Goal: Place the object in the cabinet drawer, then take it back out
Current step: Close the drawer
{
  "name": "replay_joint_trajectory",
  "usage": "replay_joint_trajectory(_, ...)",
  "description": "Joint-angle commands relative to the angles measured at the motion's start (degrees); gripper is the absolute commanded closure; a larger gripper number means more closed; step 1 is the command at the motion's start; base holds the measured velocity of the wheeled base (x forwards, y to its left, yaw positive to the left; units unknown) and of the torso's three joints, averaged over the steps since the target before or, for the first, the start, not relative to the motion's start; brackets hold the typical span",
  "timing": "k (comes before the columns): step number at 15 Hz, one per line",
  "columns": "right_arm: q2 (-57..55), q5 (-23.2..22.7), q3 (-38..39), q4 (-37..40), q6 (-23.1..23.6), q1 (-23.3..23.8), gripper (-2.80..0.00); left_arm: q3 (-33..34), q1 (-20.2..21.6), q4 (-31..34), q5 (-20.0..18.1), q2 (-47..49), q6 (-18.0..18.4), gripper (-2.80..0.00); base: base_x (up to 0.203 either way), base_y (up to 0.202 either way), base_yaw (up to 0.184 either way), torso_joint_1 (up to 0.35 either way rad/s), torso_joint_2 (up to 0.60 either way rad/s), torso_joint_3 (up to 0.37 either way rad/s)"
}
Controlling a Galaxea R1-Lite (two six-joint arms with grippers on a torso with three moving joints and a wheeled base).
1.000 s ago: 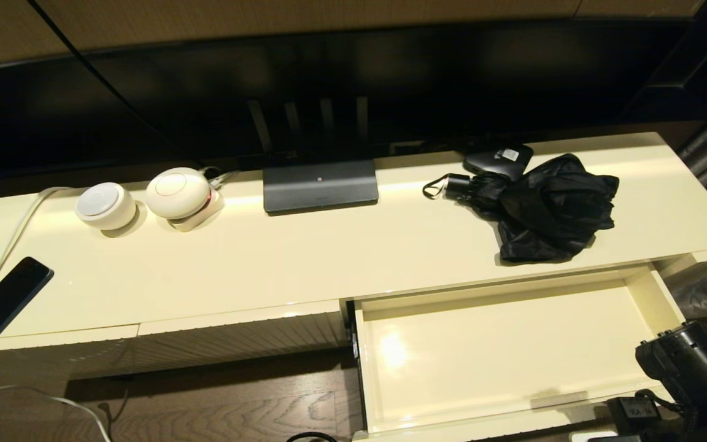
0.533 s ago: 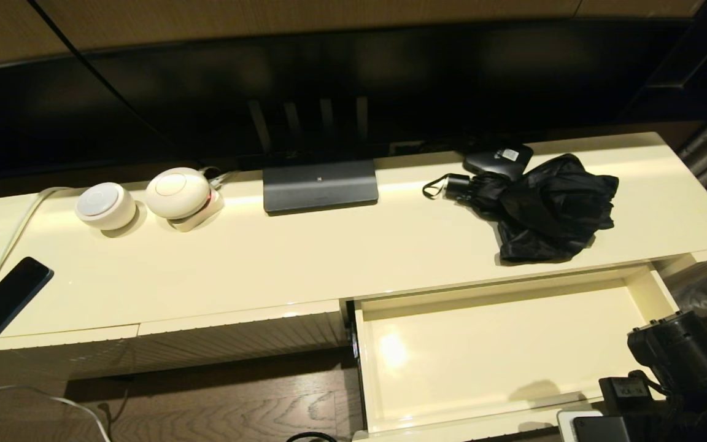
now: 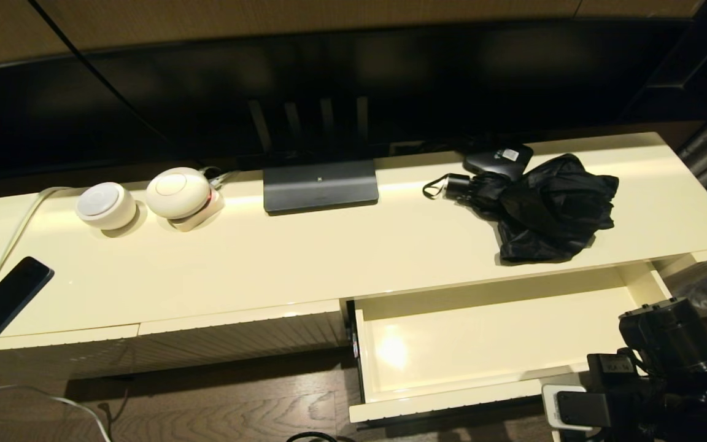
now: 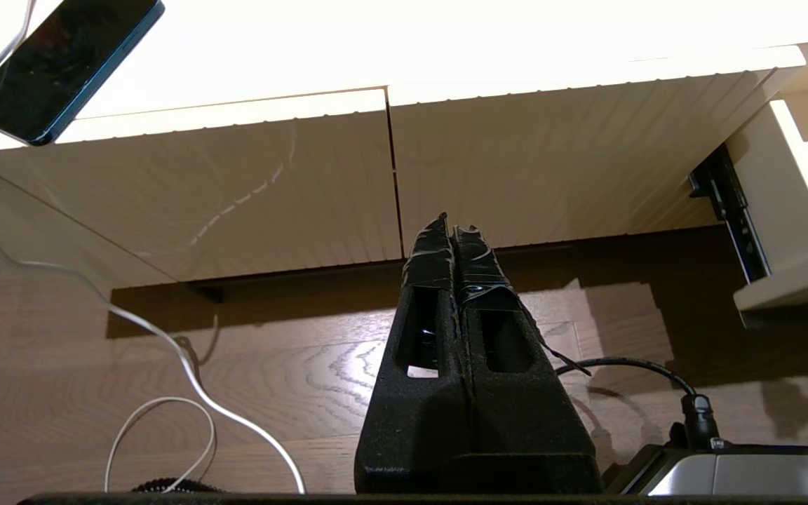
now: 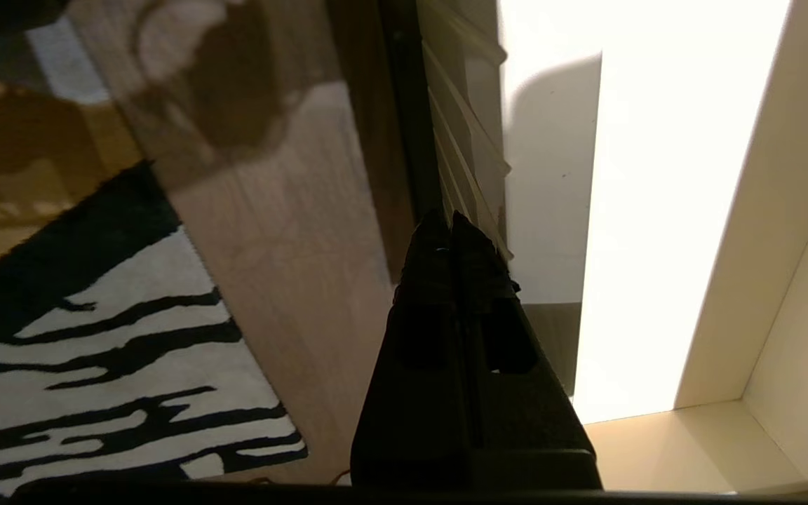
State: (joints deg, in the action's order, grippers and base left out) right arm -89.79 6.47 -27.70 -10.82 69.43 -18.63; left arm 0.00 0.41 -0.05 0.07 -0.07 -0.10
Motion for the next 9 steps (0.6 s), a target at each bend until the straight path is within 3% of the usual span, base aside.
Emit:
replay_joint_trajectory(1,-2.1,0.0,-0.7,-2.6,0.4,0.0,0.0,0.2,0.0,0.0,0.0,0.1,0.0,0.0,0.0,0.0,0.0,0.0,0.0,0.0)
replay_joint_trajectory(3,-3.8,0.0,-2.0,-6.3,0.4,0.2,0.0,0.2,0.0,0.0,0.0,0.1,0.0,0.0,0.0,0.0,0.0,0.0,0.0,0.0)
replay_joint_trajectory(9,-7.3,0.1,-6.6,-7.6,0.4,1.4,0.0,0.2,0.0,0.0,0.0,0.1,0.0,0.0,0.0,0.0,0.0,0.0,0.0,0.0)
